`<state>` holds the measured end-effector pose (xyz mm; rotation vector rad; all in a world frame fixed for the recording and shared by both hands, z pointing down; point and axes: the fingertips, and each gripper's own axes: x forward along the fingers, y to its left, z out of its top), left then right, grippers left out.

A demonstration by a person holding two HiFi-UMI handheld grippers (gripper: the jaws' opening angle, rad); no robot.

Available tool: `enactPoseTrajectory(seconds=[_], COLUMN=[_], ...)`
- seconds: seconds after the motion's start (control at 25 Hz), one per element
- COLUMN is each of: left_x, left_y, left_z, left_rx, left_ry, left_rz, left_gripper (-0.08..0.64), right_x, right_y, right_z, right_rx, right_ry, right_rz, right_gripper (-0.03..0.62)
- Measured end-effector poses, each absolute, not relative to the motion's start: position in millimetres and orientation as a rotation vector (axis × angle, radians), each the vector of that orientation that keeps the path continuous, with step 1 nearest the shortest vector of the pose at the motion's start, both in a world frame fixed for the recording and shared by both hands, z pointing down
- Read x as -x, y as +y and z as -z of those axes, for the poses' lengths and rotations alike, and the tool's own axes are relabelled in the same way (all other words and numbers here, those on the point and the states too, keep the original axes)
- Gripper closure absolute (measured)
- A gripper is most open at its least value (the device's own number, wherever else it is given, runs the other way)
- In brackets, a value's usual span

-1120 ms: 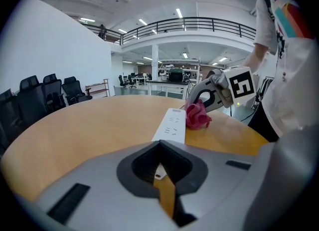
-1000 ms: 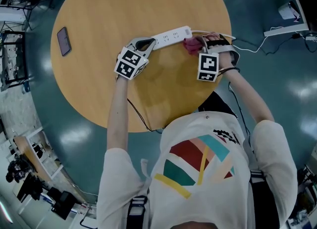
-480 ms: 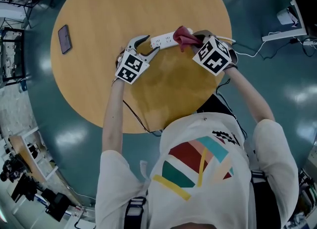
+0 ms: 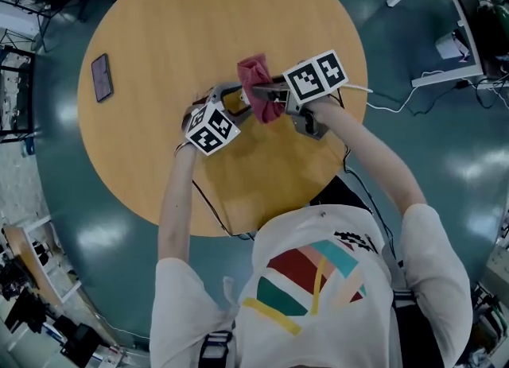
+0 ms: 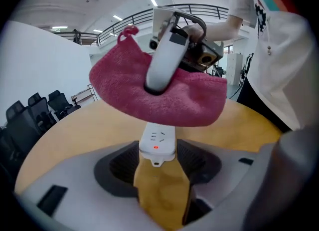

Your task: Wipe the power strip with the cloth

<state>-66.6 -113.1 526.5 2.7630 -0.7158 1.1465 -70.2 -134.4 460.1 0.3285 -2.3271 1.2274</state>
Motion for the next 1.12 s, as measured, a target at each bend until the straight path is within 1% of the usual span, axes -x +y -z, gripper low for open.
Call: enactPoseTrajectory(seconds=[0.28, 0.36, 0.52, 0.76, 0.96, 1.12], left_x=[71.2, 71.2, 72.5, 79.3, 84.0, 79.0], left_y=[-120.7, -122.0, -121.7, -121.9, -121.4, -119.6], left_z=[-532.7, -532.4, -531.7, -530.3, -528.1, -531.6], left_rx=[-2.765, -2.771, -2.782, -2.790, -2.798, -2.798], left_ry=[-0.710, -0.707, -0.713, -0.711, -0.724, -0.724], left_rz=[-1.132, -1.123, -1.108, -1.084, -1.070, -1.061], left_gripper=[0.296, 0.296, 0.296, 0.296, 0.296, 0.296], right_x=[83.6, 83.7, 79.3, 70.0, 35.2, -12.6], right_y=[-144.2, -147.2, -147.5, -150.6, -166.1, -179.0], right_z=[-496.2, -505.2, -522.4, -520.3, -517.3, -521.0], right_rx=[-0.342, -0.357, -0.382, -0.415, -0.502, -0.589], right_ry=[-2.165, -2.130, -2.090, -2.088, -2.072, -2.036], right_rz=[-1.503, -1.515, -1.364, -1.210, -1.071, -1.005], right_gripper=[0.553, 0.554, 0.554, 0.552, 0.552, 0.552])
